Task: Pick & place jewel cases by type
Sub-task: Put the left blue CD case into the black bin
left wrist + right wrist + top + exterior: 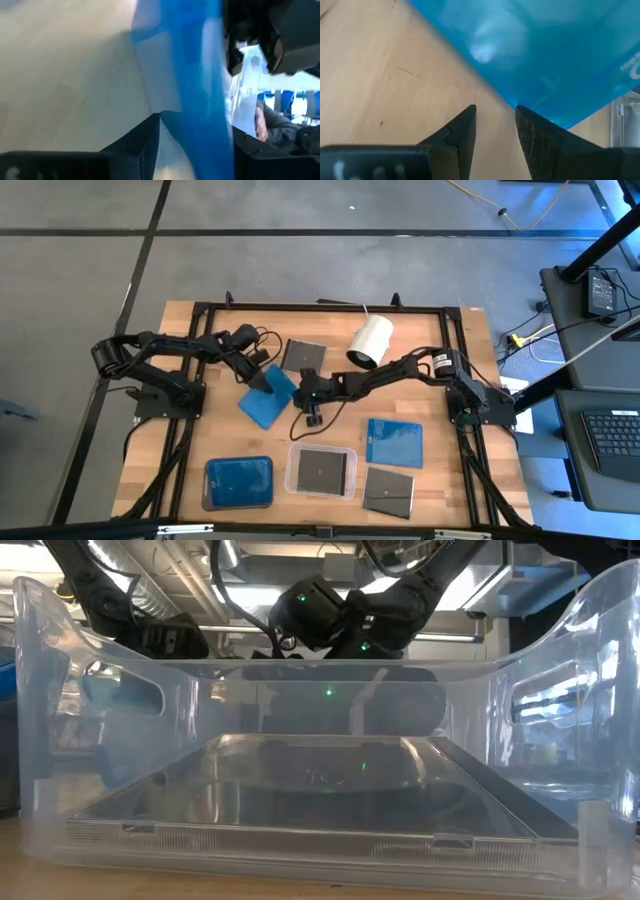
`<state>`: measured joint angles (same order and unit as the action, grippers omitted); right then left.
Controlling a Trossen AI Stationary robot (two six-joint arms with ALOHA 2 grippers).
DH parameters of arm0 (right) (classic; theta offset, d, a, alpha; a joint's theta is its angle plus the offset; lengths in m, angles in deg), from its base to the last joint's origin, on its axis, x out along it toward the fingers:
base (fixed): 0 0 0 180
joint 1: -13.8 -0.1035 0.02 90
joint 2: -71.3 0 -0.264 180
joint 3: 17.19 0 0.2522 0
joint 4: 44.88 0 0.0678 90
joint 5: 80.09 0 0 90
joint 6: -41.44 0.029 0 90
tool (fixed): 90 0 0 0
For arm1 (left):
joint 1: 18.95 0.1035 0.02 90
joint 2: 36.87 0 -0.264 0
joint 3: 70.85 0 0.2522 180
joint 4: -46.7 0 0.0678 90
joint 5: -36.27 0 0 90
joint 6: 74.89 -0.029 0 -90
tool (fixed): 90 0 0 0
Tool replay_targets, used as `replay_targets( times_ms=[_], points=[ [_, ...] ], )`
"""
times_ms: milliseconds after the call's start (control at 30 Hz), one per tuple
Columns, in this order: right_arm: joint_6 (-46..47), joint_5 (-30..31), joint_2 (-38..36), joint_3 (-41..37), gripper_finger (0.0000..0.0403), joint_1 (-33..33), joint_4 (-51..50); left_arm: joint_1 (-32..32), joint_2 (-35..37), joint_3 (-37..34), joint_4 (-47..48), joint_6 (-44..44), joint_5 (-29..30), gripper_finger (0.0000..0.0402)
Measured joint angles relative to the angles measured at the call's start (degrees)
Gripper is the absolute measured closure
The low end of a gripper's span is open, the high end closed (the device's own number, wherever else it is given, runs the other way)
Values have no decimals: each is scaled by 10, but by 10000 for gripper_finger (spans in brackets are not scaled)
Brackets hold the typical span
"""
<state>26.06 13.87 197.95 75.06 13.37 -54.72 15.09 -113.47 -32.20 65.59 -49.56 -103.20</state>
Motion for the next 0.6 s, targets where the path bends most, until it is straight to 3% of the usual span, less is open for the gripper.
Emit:
replay_targets(
  times_ms=[433,600],
  points=[
    [0,-8,0,0,260,0,-2,0,0,0,6,-21,13,259],
    [1,-9,0,0,260,0,-3,0,0,0,7,-21,15,283]
  ],
)
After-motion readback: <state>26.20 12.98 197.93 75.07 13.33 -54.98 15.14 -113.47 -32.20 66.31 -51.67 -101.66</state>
